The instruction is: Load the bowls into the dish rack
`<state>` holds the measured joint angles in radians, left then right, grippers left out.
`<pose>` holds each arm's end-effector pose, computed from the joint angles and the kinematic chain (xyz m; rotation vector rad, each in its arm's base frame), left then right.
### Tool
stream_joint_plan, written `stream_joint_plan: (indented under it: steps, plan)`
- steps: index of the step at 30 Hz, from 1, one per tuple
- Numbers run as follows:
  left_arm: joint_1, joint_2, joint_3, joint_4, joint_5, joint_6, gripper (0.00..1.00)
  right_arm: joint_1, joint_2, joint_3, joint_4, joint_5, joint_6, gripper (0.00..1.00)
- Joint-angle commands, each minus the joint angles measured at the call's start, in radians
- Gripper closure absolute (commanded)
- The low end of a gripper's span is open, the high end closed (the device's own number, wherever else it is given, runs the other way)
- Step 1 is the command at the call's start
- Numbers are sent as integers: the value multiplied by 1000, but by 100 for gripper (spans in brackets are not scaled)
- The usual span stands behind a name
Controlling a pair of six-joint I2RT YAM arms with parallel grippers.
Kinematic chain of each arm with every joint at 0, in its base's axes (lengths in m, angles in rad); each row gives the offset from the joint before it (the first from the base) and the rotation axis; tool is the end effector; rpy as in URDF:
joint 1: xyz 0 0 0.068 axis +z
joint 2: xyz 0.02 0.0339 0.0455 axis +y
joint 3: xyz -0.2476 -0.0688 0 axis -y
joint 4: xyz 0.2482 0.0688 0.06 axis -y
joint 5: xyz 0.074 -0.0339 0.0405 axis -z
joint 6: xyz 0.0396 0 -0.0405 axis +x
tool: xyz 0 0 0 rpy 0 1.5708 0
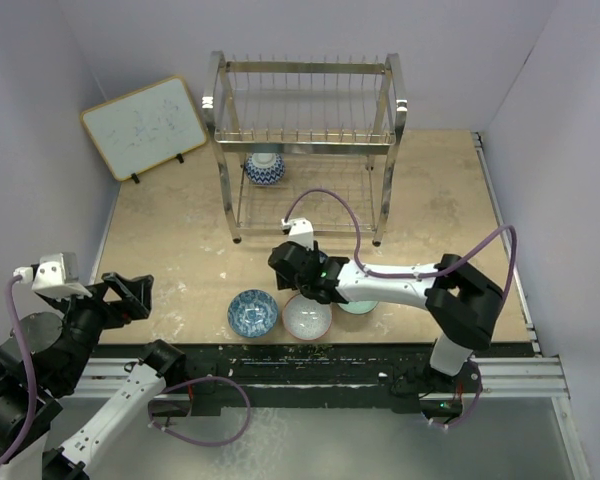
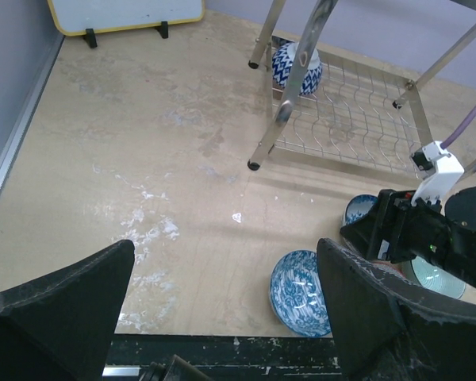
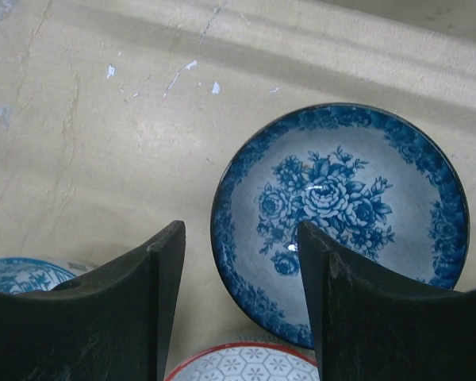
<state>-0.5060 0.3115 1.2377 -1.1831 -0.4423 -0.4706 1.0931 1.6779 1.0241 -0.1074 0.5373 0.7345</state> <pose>0.0009 0.0189 0.3959 -0.2779 1.7906 -0.2915 0.1827 0.3088 0.1818 -0.1380 2.2272 0.3792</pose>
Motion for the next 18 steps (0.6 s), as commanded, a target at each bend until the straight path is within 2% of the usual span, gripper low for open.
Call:
stream_joint_plan:
  steps: [1,10,14,18]
  plan:
    - [2,-21,19,-13,-2,-21,1,4,34,91,-59,67,-46,40]
    - [3,-39,23,-38,-9,-32,1,11,119,146,-96,68,-66,50]
    - [3,-39,22,-39,-10,-33,1,16,128,156,-136,101,-58,70]
    - [3,-42,23,-41,-15,-34,1,17,130,160,-147,110,-58,75]
